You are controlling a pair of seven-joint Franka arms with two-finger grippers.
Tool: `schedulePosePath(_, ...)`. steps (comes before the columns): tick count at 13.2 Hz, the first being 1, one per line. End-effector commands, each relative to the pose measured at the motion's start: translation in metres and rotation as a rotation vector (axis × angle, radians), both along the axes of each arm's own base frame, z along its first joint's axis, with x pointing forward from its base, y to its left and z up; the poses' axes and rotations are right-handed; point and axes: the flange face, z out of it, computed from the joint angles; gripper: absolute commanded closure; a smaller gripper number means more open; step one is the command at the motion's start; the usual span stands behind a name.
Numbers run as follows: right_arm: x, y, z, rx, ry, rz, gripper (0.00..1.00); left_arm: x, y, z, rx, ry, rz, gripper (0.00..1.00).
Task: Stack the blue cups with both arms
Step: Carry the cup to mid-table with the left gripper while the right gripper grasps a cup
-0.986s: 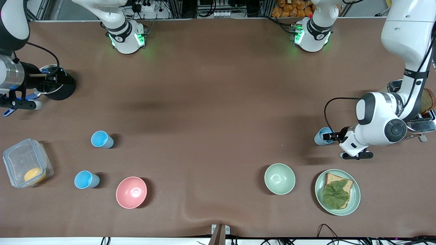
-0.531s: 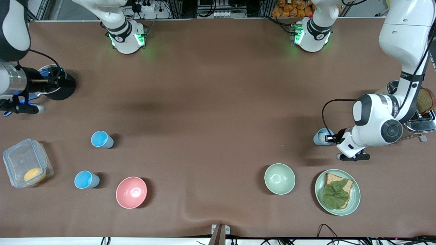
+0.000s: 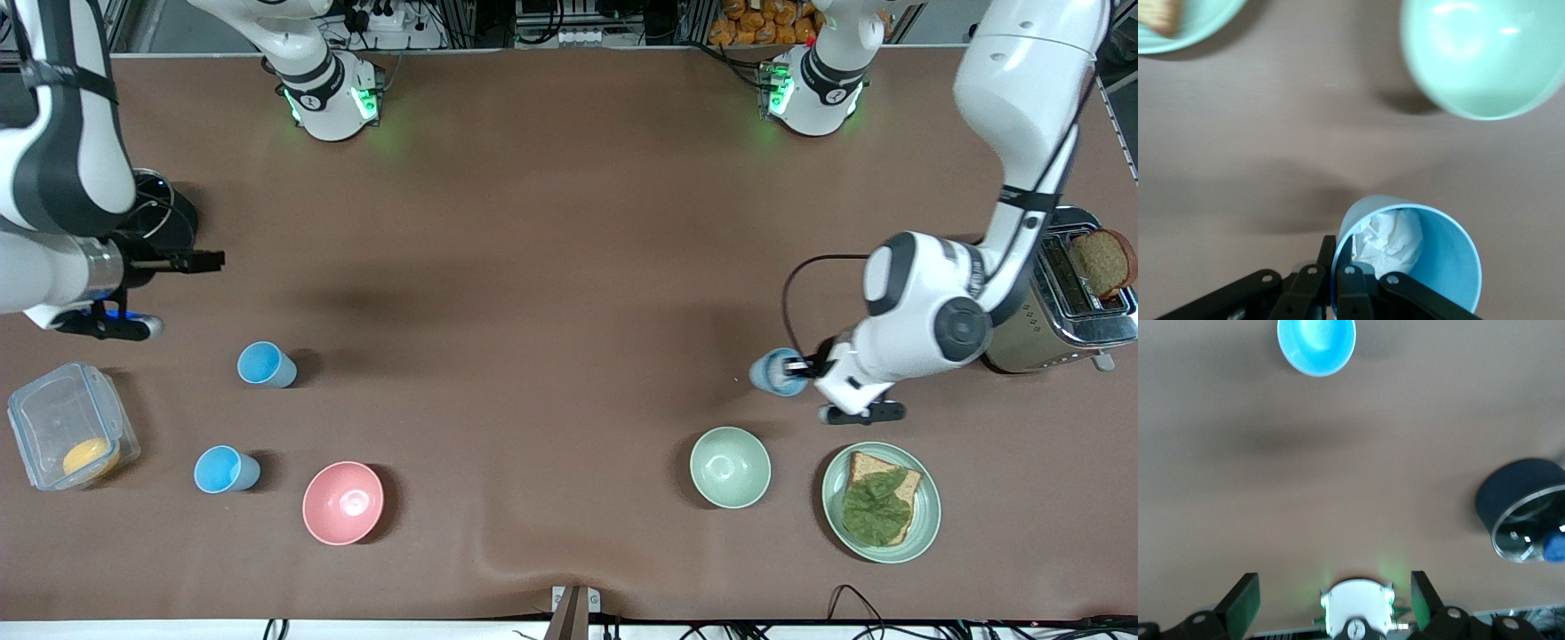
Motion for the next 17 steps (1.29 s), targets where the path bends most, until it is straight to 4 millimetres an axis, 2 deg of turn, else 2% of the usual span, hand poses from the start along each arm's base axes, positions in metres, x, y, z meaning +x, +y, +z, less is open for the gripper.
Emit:
schedulePosePath(1,-0.010,-0.011,-0.028,0.001,-0.034,0.006,0.00,-0.022,-0.095,0.021,0.003,-0.004,0.087,1.00)
schedulePosePath(2,-0.013,-0.015,-0.041,0.010,-0.049,0.019,0.00,-0.034,-0.132,0.027,0.002,0.001,0.126,1.00)
schedulePosePath(4,-0.017,-0.015,-0.062,0.012,-0.098,0.032,0.00,-0.059,-0.193,0.016,-0.014,0.010,0.179,1.00)
schedulePosePath(5,-0.017,-0.015,-0.072,0.009,-0.124,0.033,0.00,-0.081,-0.231,0.011,-0.026,0.011,0.196,1.00)
schedulePosePath(7,-0.020,-0.015,-0.093,0.005,-0.160,0.033,0.00,-0.117,-0.292,0.003,-0.032,0.014,0.243,1.00)
schedulePosePath(10,-0.021,-0.025,-0.107,-0.001,-0.192,0.019,0.00,-0.156,-0.336,-0.011,-0.042,0.029,0.281,1.00)
schedulePosePath(12,-0.013,-0.029,-0.117,-0.005,-0.237,0.015,0.00,-0.175,-0.356,-0.029,-0.040,0.002,0.302,1.00)
schedulePosePath(13,-0.008,-0.029,-0.122,-0.008,-0.266,0.016,0.00,-0.186,-0.364,-0.038,-0.012,-0.018,0.292,1.00)
schedulePosePath(15,0.006,-0.033,-0.128,-0.011,-0.316,0.008,0.00,-0.194,-0.368,-0.051,0.038,-0.080,0.293,1.00)
schedulePosePath(16,0.015,-0.035,-0.132,-0.010,-0.320,0.004,0.00,-0.199,-0.370,-0.066,0.061,-0.093,0.281,1.00)
schedulePosePath(17,0.022,-0.036,-0.134,-0.008,-0.325,0.003,0.00,-0.209,-0.377,-0.069,0.069,-0.112,0.268,1.00)
